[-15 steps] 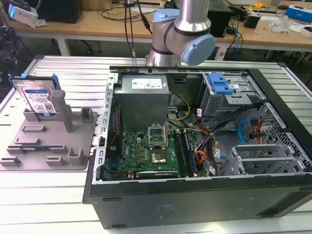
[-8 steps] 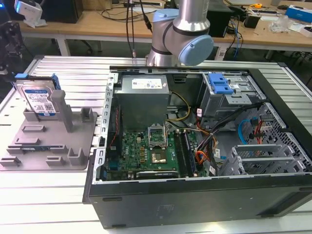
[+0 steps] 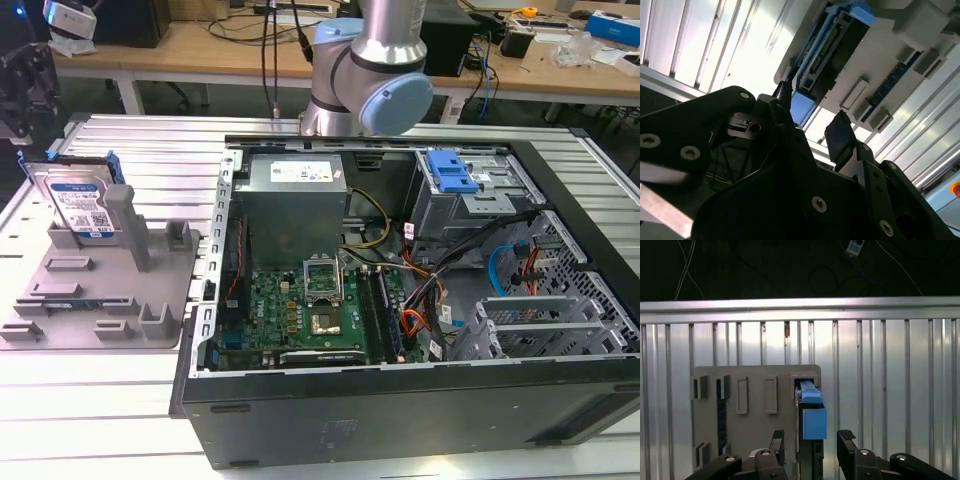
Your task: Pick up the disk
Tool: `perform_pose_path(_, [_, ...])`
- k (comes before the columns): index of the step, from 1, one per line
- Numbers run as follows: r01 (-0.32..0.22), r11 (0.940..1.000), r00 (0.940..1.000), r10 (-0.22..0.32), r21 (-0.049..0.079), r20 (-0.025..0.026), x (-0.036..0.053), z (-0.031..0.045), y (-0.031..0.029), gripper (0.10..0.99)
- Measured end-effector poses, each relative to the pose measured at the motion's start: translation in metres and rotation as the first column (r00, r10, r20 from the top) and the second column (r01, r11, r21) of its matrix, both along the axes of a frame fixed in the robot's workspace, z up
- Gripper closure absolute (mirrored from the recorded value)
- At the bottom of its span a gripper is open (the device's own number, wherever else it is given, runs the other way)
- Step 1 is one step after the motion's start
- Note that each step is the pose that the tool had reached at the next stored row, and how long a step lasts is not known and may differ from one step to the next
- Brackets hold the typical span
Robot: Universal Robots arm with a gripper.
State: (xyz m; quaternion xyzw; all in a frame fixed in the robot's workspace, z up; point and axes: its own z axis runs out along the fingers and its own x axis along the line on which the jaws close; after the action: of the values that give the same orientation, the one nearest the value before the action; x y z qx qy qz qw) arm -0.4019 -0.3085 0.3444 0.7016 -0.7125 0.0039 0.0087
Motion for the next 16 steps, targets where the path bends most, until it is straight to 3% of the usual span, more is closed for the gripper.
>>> perform_pose_path(3, [-0.003,1.0,1.0,0.003,-0.005,0.0005,-0.008,-0.0042,0.0012,0.545])
perform_pose_path(10, [-0.005,0.9999,1.0,0.005,-0.01,0.0004,-0.0081,-0.005,0.0011,0.545])
perform_pose_path(16, [-0.005,0.9999,1.0,0.005,-0.014,0.0004,-0.0081,-0.0103,0.001,0.545])
